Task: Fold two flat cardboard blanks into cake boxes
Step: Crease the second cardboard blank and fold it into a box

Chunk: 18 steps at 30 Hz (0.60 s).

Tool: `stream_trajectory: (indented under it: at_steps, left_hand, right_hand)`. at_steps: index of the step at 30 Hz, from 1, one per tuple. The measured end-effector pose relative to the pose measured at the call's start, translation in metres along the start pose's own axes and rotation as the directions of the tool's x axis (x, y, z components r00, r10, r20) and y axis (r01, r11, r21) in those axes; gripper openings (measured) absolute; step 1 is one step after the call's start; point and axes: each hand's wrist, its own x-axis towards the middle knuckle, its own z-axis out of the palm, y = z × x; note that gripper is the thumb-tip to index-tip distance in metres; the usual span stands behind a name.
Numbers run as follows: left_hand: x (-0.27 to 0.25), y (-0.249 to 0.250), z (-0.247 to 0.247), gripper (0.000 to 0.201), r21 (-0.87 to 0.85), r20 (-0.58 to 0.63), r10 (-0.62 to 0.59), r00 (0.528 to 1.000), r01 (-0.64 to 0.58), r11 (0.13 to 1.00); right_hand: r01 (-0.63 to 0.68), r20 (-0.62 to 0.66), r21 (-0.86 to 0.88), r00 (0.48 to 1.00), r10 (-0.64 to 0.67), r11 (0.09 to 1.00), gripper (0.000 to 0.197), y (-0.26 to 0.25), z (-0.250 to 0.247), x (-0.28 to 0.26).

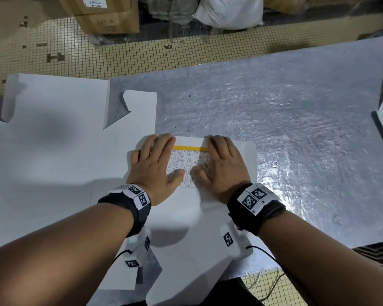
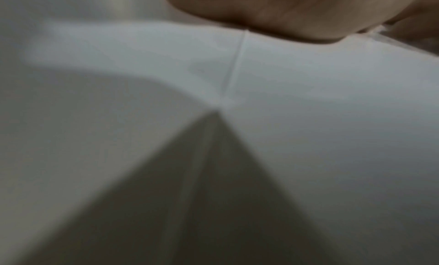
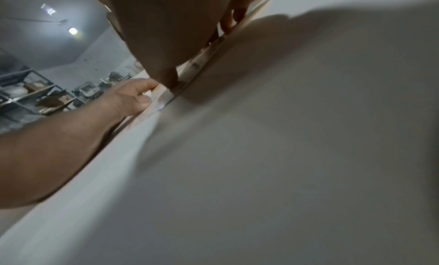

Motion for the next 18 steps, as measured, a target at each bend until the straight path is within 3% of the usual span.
stream_trajectory:
  at_steps: [6,10,14,18]
  left_hand:
    - [-0.001,0.000,0.001,0.082,-0.001,0.001,-0.009,1.000,0.009,1.000]
    - [0.000,0.001,0.000,0.082,-0.004,0.000,-0.008,1.000,0.008,1.000]
    - [-0.001,0.001,0.000,0.081,-0.006,-0.008,-0.007,1.000,0.007,1.000]
    - [0.000,0.002,-0.001,0.080,-0.017,-0.004,-0.010,1.000,0.010,1.000]
  right_hand:
    - [-0.047,0.029,-0.019,0.998,0.048,0.999,0.089,-0.007,-0.003,0.004]
    - [-0.036,-0.004,0.007,0.999,0.036,0.999,0.084,0.000,-0.009,-0.003]
    - [-0.138,-0.049,-0.008,0.989,0.138,0.990,0.082,0.017,-0.009,-0.013]
    - [-0.143,-0.029,-0.004,0.989,0.143,0.990,0.083,0.020,-0.005,-0.016]
